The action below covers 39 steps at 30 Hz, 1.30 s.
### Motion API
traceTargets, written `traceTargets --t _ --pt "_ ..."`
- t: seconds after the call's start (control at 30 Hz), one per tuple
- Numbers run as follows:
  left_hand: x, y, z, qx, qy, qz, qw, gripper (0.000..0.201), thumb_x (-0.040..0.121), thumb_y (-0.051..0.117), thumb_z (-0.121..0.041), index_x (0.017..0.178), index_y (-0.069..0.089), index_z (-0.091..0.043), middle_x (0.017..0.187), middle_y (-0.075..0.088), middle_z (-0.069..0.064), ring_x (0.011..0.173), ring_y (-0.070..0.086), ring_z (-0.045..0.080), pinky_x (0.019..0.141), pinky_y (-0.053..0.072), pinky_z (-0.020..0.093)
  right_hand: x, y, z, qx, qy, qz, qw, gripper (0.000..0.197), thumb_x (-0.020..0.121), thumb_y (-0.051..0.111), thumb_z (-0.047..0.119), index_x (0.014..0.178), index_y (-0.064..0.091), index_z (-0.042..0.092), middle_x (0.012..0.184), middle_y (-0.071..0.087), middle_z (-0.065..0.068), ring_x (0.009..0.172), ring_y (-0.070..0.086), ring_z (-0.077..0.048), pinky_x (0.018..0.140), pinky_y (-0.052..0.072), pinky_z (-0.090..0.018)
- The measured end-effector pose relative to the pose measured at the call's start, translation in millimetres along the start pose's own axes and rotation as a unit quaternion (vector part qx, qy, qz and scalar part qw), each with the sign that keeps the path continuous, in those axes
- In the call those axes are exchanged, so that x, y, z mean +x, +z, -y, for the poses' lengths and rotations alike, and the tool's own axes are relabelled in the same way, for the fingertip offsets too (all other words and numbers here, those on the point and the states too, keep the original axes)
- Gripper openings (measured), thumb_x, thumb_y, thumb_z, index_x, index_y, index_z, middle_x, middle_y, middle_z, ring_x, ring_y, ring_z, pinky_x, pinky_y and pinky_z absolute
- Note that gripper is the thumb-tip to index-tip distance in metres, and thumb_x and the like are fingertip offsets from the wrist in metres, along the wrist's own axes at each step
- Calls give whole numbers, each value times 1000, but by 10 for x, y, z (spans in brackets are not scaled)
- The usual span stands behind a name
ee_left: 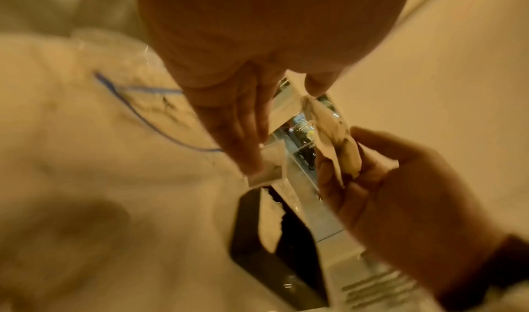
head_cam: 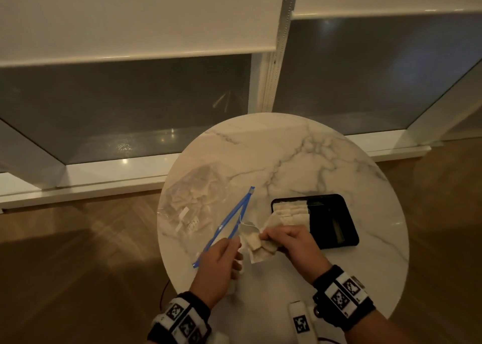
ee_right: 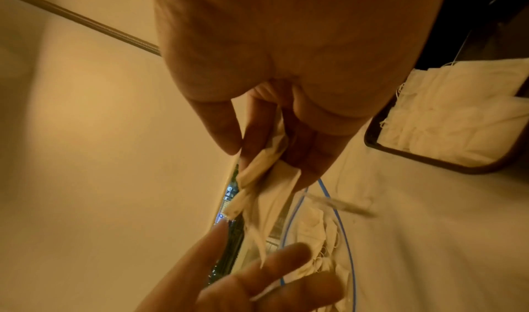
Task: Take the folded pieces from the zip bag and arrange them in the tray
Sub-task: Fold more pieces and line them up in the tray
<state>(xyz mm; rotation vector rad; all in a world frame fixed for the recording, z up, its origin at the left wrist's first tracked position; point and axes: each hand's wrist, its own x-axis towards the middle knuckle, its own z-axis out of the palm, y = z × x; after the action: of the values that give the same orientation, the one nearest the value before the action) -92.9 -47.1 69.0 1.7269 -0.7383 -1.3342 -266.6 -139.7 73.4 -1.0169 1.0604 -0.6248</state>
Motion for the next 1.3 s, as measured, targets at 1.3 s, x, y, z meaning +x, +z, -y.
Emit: traceTargets --t 1.3 --pt "222 1200 720 7 -156 -196 968 14 102 55 -29 96 65 -20 94 69 7 89 66 27 75 57 43 193 -1133 -717 -353 -26 198 914 6 97 57 26 96 64 28 97 63 17 75 55 11 73 40 -13"
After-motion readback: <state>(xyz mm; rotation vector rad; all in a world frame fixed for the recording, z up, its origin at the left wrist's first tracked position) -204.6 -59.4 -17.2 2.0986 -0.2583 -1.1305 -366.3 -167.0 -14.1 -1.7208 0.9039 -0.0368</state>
